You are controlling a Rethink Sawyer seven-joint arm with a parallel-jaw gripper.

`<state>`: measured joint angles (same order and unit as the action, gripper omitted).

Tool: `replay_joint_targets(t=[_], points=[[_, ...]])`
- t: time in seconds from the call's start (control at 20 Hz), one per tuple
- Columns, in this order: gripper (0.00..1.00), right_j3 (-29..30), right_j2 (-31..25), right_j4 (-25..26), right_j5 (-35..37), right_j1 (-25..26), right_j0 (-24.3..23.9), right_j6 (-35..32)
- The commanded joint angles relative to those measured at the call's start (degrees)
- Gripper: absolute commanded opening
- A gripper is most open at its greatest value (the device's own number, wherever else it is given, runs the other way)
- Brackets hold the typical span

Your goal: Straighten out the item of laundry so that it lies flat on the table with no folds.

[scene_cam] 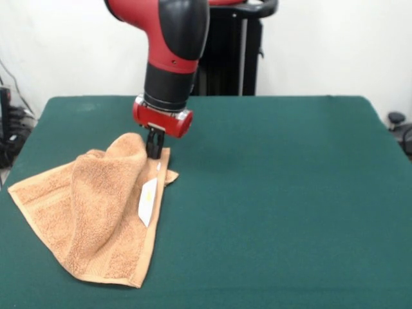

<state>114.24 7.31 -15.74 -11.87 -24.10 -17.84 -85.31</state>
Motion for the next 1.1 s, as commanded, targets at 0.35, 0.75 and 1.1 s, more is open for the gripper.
replay_joint_targets(t=[0.35,0.75,1.1], points=[[0.0,-3.1,-16.0,-10.1,-2.6,12.2,6.0,-26.2],[0.0,-2.6,-14.9,-12.1,-1.8,11.0,8.2,-28.1],[0.0,-2.0,-15.2,-11.0,-0.9,10.5,7.6,-28.6]])
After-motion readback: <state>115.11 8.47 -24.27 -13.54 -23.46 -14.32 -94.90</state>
